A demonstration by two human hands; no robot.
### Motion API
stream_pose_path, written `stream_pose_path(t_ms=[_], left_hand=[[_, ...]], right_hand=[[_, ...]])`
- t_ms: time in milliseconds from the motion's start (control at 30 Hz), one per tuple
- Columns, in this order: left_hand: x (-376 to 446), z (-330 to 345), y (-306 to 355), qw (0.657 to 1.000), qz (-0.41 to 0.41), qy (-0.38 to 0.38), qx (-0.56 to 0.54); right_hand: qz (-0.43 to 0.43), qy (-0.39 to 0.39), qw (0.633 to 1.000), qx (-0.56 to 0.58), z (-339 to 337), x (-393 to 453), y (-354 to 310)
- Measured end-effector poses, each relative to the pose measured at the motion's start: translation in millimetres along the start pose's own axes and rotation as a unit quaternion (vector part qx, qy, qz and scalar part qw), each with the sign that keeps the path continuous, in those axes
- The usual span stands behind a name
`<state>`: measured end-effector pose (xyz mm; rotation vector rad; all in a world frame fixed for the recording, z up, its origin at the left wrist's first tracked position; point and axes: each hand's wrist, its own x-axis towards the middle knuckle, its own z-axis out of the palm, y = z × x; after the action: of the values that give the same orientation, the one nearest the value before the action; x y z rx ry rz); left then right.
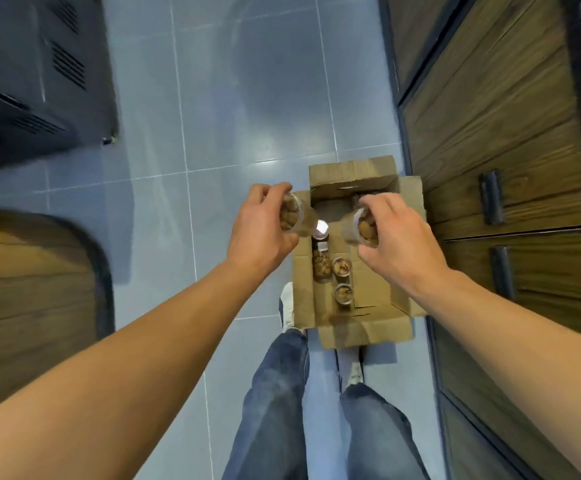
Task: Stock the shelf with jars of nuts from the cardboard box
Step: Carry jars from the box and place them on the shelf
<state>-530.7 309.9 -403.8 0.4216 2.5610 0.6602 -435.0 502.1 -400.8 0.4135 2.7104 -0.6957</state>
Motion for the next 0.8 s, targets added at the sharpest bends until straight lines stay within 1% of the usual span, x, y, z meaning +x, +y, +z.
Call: stream_pose_path(t_ms=[100, 200, 400, 567, 800], left_hand=[[-58.7, -43.8, 8.0, 0.998, -0.037, 0.048, -0.028], [-121.2, -76.4, 9.2, 0.989, -0.086, 0.105, -0.056], [-266.5, -113.4, 0.1, 0.955, -0.18, 0.223, -0.076], [-398.8, -116.9, -22.2, 0.913, -0.272, 0.292, -0.091], [-599.8, -114.8, -56.5, 0.826, -0.418, 0.364, -0.1]], right_hand=[[-0.059, -0.005, 0.998, -0.01, -36.7, -32.4, -41.4], [-0.122, -0.033, 0.991, -0.032, -60.8, -64.2, -82.8], [-0.284, -0.056, 0.955, -0.066, -83.2, -139.2, -174.3], [-0.396, -0.089, 0.91, -0.085, -78.1, -209.2, -248.5], [-0.525, -0.137, 0.832, -0.11, -25.7, -332.5, -352.3]])
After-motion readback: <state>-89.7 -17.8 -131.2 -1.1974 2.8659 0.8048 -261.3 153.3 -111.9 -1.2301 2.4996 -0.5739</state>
